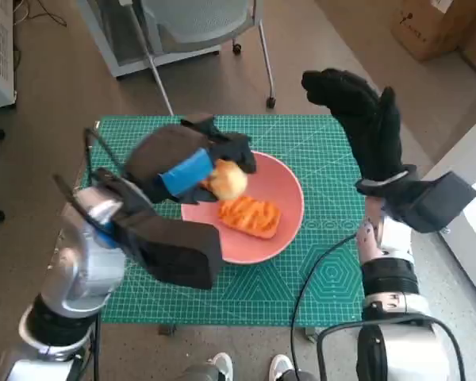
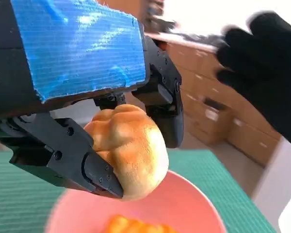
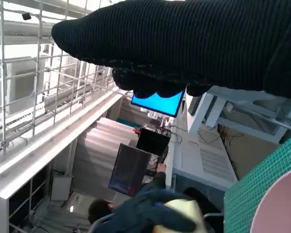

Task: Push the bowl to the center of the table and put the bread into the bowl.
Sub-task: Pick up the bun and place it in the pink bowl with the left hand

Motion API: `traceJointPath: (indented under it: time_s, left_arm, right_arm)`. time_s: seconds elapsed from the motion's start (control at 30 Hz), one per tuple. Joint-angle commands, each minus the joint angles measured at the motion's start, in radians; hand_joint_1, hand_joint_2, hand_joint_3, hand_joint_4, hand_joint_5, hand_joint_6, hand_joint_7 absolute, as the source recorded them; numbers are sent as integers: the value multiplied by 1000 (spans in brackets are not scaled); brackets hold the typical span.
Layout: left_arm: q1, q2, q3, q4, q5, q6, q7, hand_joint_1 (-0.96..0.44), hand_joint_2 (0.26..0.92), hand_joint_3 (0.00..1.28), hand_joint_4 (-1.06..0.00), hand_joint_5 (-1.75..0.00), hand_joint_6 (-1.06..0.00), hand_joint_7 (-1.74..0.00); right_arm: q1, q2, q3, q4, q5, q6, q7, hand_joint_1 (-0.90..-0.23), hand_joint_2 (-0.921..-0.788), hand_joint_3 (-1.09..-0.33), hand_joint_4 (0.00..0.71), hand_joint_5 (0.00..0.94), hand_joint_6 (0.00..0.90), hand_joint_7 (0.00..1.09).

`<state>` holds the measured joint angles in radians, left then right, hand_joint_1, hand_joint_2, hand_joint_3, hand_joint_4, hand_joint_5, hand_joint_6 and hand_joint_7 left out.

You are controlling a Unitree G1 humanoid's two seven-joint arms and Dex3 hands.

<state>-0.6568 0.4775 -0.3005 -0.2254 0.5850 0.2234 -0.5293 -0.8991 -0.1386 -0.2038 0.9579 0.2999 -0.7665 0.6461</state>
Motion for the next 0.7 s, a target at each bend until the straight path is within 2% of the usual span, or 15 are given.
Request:
traceJointPath:
  time_s: [0.03,0.13,0.2,0.23,0.27,0.3,0.37,0.5,0.7]
  left_arm:
    - [-19,-36,-17,91,-19,-51,34,2,917,13,-783,-1102,-675,-1078]
    - [-18,-61,-14,141,-31,-68,50,1,919,35,-756,-1130,-640,-1111]
    - [-17,-74,-8,164,-40,-61,49,1,920,106,-682,-1197,-548,-1213]
    - [-16,-80,-5,173,-45,-55,46,4,892,115,-555,-955,-451,-1003]
    - [-14,-86,-1,177,-51,-41,41,7,886,111,-530,-829,-434,-895]
    - [-12,-89,2,180,-55,-33,38,-9,876,91,-471,-580,-391,-685]
    - [-8,-95,8,179,-62,-10,33,-40,870,51,-407,-252,-352,-406]
    - [16,-92,23,150,-71,17,32,-123,852,17,-303,-53,-309,-222]
    - [49,-95,63,128,-121,-2,49,-236,834,3,-198,-5,-274,-142]
  right_arm:
    - [33,2,2,7,-15,-2,-8,-557,-921,-507,229,0,424,0]
    - [37,4,0,3,-8,-1,-4,-560,-921,-506,229,0,424,0]
    - [38,4,-2,1,-4,0,0,-562,-921,-505,229,0,424,0]
    - [39,3,-2,0,-2,0,1,-564,-921,-503,229,0,424,0]
    - [40,3,-3,-3,0,1,2,-565,-921,-503,230,0,425,0]
    - [41,4,-4,-5,2,1,2,-566,-921,-502,230,1,425,1]
    - [42,4,-5,-10,4,2,2,-565,-921,-500,232,1,425,1]
    - [46,4,-5,-16,5,1,-3,-563,-921,-498,234,2,425,1]
    - [50,13,-5,-35,10,8,-2,-555,-921,-492,236,3,422,0]
